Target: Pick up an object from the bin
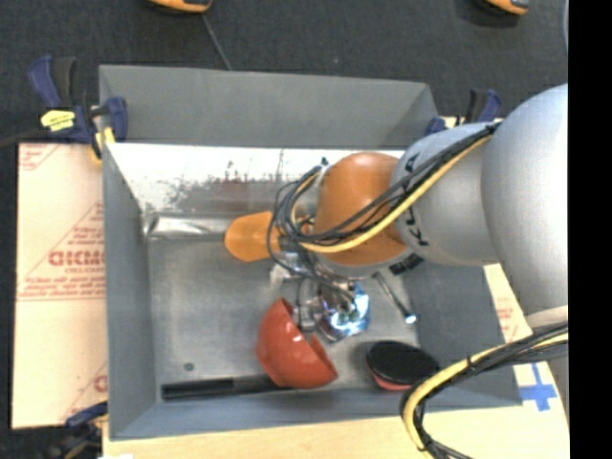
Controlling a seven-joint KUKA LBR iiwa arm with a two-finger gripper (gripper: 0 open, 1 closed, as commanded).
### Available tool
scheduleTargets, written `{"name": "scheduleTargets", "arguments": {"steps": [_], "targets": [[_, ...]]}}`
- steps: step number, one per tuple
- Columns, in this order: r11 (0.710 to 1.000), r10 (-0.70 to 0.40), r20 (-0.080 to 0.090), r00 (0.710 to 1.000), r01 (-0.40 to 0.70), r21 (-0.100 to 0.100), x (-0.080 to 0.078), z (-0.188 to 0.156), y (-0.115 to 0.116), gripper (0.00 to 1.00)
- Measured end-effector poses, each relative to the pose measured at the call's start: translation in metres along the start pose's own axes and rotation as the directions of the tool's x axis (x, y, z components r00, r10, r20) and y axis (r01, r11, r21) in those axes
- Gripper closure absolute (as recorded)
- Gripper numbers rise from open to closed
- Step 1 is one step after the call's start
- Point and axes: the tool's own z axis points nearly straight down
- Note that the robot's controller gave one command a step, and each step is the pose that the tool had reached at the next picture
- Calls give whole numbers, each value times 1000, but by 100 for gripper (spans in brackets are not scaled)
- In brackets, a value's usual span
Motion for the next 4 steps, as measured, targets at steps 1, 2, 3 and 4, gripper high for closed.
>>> {"name": "scheduleTargets", "arguments": {"steps": [1, 2, 3, 4], "targets": [[992, -127, 3, 992, 127, -1, 17, 2, 6, 0], [990, -142, 3, 990, 142, 1, -50, 2, -58, 100], [990, -141, 4, 990, 141, 1, -50, 2, -58, 100], [990, -141, 4, 990, 141, 1, -60, -18, -71, 100]]}}
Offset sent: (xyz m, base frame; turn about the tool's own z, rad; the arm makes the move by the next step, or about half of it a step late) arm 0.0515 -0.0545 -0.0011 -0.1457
